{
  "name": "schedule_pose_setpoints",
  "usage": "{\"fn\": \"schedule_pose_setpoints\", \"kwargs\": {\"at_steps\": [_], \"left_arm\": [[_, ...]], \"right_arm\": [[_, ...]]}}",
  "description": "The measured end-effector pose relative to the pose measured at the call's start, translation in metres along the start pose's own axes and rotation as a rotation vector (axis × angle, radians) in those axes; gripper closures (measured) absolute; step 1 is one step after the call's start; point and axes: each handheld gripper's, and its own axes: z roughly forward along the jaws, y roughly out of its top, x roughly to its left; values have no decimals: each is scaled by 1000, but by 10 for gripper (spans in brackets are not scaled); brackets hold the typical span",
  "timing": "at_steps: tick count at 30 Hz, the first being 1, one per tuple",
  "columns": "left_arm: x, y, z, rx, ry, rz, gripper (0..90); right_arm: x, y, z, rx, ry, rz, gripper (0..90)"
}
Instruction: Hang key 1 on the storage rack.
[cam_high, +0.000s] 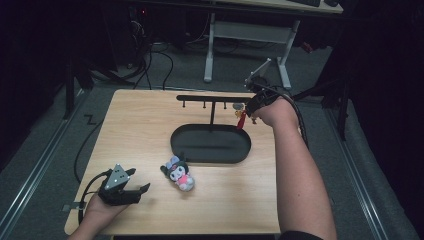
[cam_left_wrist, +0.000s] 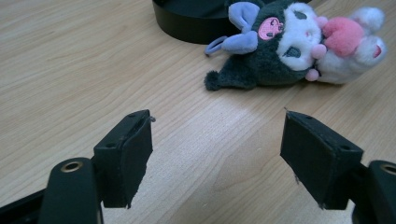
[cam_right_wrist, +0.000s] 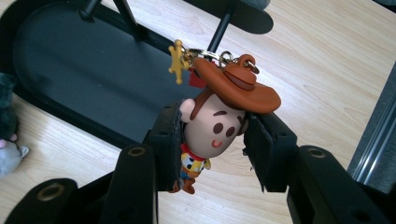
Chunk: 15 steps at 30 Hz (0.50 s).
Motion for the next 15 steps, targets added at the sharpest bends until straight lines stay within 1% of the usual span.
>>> {"fn": "schedule_pose_setpoints", "kwargs": {"at_steps": [4,6,7,9,12,15], "left_arm": [[-2,1,1,-3,-3,4,255],[-2,1,1,-9,-3,-1,255],[-2,1,0,-8,-6,-1,255],[-2,1,0,-7,-9,2,255],[-2,2,0,-10,-4,10,255],[-3,2,-1,-5,-8,14,255]], "right_arm": [[-4,-4,4,0,4,26,581],[-5,-6,7,6,3,21,580],[-5,-8,8,6,7,31,580],[-6,-11,10,-6,10,33,579],[-6,-16,17,-3,15,50,577],[-8,-21,30,7,22,51,576]]}}
